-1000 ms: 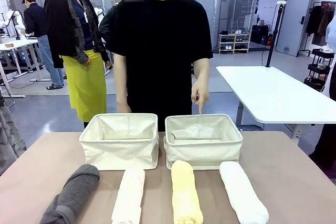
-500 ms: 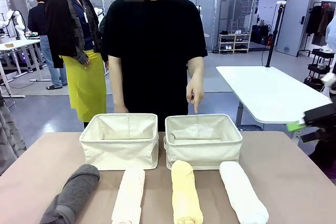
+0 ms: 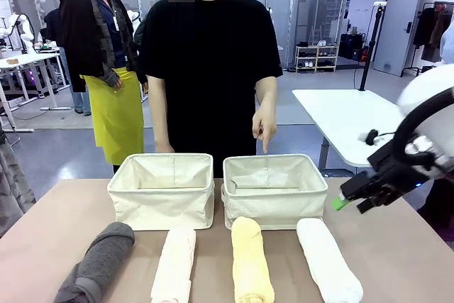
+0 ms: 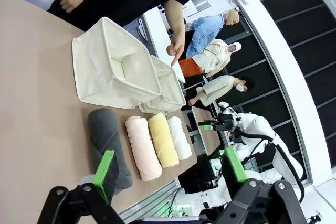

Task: Divide the towels into two baskets.
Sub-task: Pick up one hotel-folded towel and place it in the Fabric basket indicated by the person.

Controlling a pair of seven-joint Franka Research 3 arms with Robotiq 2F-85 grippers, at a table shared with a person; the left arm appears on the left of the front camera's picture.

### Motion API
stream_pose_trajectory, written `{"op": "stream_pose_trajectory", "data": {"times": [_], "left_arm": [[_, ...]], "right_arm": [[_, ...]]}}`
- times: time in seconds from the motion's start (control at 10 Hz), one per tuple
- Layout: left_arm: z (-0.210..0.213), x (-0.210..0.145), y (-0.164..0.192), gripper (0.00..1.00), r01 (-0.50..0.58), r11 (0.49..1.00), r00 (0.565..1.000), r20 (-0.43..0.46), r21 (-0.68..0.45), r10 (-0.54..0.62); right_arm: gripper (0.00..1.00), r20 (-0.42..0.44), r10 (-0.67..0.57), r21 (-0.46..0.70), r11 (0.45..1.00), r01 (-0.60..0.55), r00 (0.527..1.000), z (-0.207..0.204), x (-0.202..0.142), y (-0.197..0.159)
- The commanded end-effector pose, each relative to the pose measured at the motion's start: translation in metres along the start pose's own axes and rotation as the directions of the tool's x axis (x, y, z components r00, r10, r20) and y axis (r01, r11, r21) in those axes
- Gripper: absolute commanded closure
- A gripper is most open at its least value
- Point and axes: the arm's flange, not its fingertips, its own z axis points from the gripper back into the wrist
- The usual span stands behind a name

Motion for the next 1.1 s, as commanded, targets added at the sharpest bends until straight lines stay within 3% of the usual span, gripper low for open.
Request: {"op": "stream_pose_trajectory", "data": {"times": [0.0, 0.5, 1.0], "left_arm": [[0.003, 0.0, 0.0, 0.0, 0.024, 0.999, 1.0, 0.01, -0.023, -0.024], [0.003, 0.0, 0.0, 0.0, 0.024, 0.999, 1.0, 0.01, -0.023, -0.024], [0.003, 0.0, 0.0, 0.0, 0.024, 0.999, 1.0, 0.01, -0.023, -0.024]], "right_arm": [[0.0, -0.012, -0.04, -0.13, 0.991, 0.038, 0.999, -0.033, -0.042, 0.007], [0.0, -0.017, -0.083, -0.375, 0.924, 0.07, 0.996, -0.083, -0.058, 0.021], [0.0, -0.085, -0.097, -0.385, 0.921, 0.057, 0.992, -0.104, -0.073, 0.027]]}}
